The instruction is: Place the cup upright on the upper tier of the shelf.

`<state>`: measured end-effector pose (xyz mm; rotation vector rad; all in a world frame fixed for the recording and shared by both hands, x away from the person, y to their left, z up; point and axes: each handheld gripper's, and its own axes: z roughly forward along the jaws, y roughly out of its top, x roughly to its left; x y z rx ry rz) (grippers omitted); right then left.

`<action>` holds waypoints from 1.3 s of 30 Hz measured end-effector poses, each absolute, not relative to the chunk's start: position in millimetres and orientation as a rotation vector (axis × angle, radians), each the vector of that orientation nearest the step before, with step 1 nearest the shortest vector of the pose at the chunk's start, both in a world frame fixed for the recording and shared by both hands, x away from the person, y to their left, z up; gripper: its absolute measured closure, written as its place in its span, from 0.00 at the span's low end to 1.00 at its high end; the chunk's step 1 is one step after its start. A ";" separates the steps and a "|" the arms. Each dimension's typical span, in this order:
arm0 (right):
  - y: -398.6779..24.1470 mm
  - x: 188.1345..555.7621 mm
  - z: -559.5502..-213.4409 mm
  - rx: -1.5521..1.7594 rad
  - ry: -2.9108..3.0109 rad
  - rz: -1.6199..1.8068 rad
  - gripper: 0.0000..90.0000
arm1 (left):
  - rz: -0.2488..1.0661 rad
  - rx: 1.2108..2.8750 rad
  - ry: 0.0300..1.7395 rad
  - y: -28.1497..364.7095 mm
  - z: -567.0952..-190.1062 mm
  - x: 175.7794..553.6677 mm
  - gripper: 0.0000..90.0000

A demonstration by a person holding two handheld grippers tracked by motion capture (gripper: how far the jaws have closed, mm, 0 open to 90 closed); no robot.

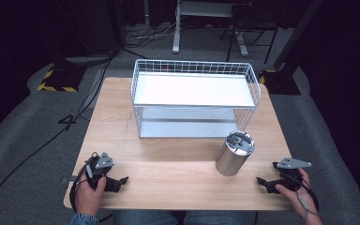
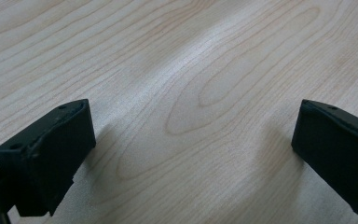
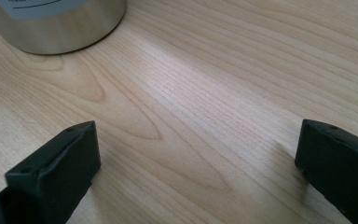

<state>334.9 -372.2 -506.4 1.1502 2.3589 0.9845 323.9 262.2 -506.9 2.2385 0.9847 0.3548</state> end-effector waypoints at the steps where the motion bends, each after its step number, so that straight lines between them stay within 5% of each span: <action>1: -372.2 334.9 -506.4 1.150 2.359 0.984 0.01 | 0.355 2.238 0.985 262.2 -506.9 323.9 0.00; 25: -370.5 334.4 -501.1 1.126 2.362 1.013 0.03 | 0.356 2.234 0.996 260.9 -506.9 325.8 0.00; 39: -363.6 325.7 -459.0 1.025 2.312 1.132 0.03 | 0.357 2.238 1.001 260.2 -506.5 326.8 0.00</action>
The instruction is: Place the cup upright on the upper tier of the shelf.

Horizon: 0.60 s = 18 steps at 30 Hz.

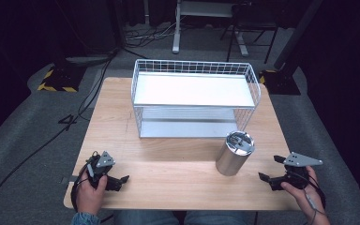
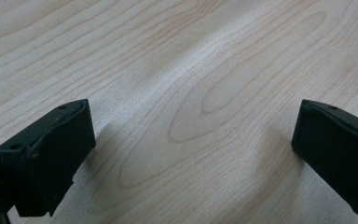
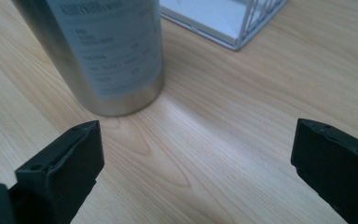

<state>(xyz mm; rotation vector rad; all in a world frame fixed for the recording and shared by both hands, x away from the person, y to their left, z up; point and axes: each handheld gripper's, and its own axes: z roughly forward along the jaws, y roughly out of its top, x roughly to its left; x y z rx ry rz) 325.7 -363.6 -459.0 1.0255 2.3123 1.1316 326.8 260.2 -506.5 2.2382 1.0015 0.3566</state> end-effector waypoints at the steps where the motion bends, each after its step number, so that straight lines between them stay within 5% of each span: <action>1: -361.3 324.5 -453.7 1.006 2.308 1.153 0.03 | 0.357 2.238 1.002 260.1 -506.5 326.8 0.00; 18: -340.5 316.8 -427.4 0.908 2.242 1.333 0.03 | 0.357 2.237 1.002 260.1 -506.6 326.8 0.00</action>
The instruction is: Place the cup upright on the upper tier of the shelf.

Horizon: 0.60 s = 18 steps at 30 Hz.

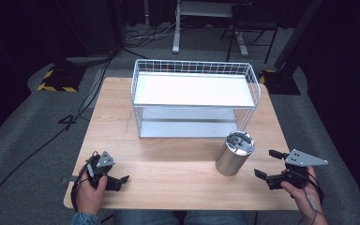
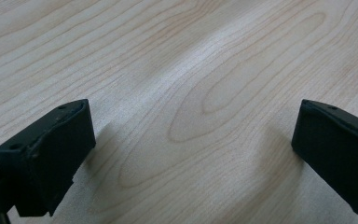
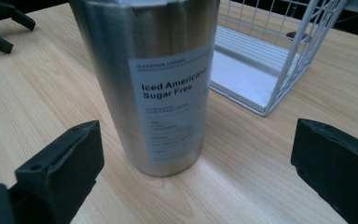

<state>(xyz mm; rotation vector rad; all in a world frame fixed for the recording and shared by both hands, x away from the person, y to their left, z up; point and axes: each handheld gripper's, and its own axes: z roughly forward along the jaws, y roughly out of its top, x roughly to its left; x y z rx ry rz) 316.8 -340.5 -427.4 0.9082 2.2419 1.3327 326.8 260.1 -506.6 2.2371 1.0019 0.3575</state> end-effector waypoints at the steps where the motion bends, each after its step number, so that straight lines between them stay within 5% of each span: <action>1: -337.5 317.4 -424.2 0.897 2.241 1.331 0.03 | 0.357 2.237 1.002 260.1 -506.6 326.8 0.00; 18: -305.3 329.9 -414.4 0.804 2.273 1.378 0.03 | 0.360 2.236 1.002 260.0 -506.7 326.7 0.00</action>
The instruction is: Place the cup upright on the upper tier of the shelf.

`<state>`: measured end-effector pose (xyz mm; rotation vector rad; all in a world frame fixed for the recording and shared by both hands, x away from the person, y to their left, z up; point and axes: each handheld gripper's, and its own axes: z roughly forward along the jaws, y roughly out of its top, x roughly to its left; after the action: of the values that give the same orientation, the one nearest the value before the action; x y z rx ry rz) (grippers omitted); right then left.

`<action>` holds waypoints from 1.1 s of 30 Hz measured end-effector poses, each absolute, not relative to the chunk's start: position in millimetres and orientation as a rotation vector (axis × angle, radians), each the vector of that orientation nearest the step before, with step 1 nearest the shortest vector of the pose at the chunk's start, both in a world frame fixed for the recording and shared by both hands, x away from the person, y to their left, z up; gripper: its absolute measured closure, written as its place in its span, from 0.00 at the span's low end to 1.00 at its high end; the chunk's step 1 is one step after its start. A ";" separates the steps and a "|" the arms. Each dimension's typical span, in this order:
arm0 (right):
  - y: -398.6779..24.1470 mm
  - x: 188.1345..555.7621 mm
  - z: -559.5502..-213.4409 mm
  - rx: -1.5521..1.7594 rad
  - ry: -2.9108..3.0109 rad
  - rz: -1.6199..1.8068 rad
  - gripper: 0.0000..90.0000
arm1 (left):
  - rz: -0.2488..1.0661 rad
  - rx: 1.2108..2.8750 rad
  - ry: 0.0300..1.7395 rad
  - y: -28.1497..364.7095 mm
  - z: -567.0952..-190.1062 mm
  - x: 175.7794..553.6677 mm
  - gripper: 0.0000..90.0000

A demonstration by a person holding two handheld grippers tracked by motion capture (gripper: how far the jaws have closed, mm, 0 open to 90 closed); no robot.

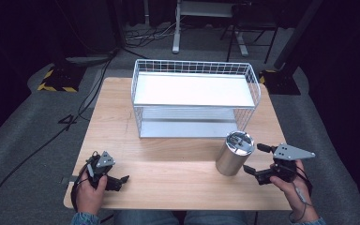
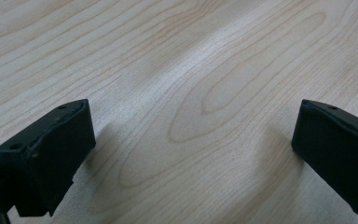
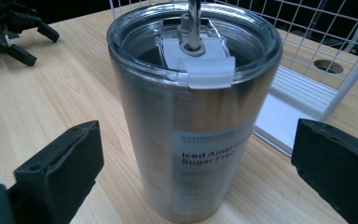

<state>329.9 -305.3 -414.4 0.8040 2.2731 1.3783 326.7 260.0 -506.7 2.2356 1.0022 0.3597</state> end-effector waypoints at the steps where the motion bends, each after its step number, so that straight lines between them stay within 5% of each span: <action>1: -303.6 331.1 -414.9 0.802 2.273 1.377 0.03 | 0.360 2.236 1.002 260.0 -506.7 326.7 0.00; 33: -262.8 365.7 -434.2 0.827 2.258 1.426 0.01 | 0.360 2.235 1.002 260.0 -506.7 326.8 0.00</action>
<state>365.7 -262.8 -434.2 0.8271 2.2577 1.4256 326.8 260.0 -506.7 2.2351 1.0024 0.3596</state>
